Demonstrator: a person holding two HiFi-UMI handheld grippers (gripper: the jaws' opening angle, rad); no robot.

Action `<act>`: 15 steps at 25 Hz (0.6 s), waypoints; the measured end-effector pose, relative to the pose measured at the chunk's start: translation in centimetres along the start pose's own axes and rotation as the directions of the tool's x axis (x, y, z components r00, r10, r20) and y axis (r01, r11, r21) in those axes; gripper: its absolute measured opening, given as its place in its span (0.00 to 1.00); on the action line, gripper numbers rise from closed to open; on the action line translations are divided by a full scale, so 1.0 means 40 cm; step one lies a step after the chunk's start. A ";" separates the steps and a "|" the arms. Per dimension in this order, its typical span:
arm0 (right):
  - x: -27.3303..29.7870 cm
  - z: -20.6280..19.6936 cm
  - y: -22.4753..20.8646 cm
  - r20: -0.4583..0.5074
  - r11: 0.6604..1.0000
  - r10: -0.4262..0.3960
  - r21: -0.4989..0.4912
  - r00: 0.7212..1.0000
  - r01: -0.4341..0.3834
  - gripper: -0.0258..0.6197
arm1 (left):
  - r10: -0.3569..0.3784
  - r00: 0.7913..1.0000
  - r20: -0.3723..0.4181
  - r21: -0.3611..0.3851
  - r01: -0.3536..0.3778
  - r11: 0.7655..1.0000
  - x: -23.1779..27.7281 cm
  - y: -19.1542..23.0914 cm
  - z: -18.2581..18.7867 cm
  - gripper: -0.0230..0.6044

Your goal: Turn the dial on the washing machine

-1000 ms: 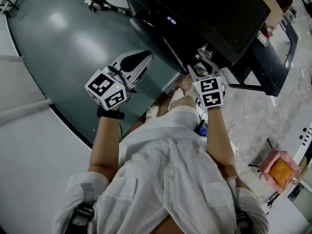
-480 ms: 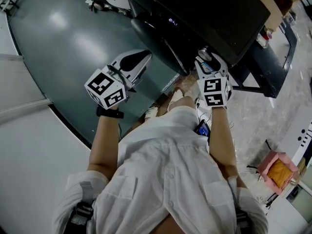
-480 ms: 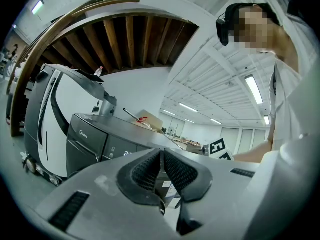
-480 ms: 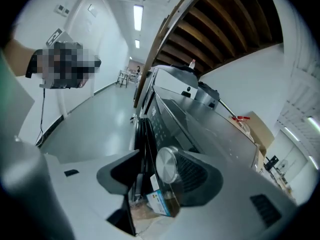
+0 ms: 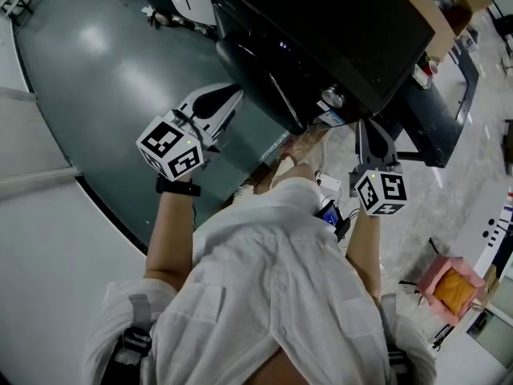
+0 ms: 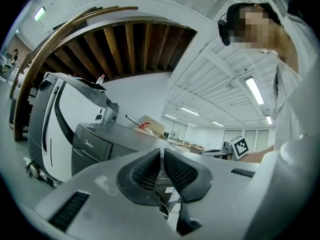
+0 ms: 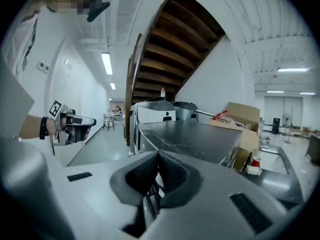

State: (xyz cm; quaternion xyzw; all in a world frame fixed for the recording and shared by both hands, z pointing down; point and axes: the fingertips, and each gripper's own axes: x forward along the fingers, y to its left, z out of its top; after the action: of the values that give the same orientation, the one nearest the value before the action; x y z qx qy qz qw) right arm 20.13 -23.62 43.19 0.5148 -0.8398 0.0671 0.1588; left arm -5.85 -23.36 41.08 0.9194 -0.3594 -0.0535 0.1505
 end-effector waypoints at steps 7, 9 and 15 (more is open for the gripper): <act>-0.133 -0.002 -0.079 -0.007 0.992 -0.124 0.021 0.992 0.124 0.04 | 0.063 0.997 0.035 0.047 -0.065 0.997 -0.086 0.022 0.073 0.06; -0.165 0.013 -0.093 0.012 0.988 -0.152 0.018 0.988 0.152 0.04 | 0.084 0.995 0.048 0.058 -0.087 0.994 -0.114 0.028 0.094 0.06; -0.217 0.066 -0.093 0.065 0.983 -0.184 -0.002 0.981 0.185 0.04 | 0.121 0.990 0.071 0.080 -0.127 0.989 -0.183 0.030 0.138 0.06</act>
State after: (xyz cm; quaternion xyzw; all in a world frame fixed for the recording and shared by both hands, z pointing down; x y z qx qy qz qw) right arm 26.55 -18.76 37.61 0.5918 -0.7933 0.0321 0.1392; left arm -13.15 -20.57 36.16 0.8986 -0.4225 -0.0590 0.1028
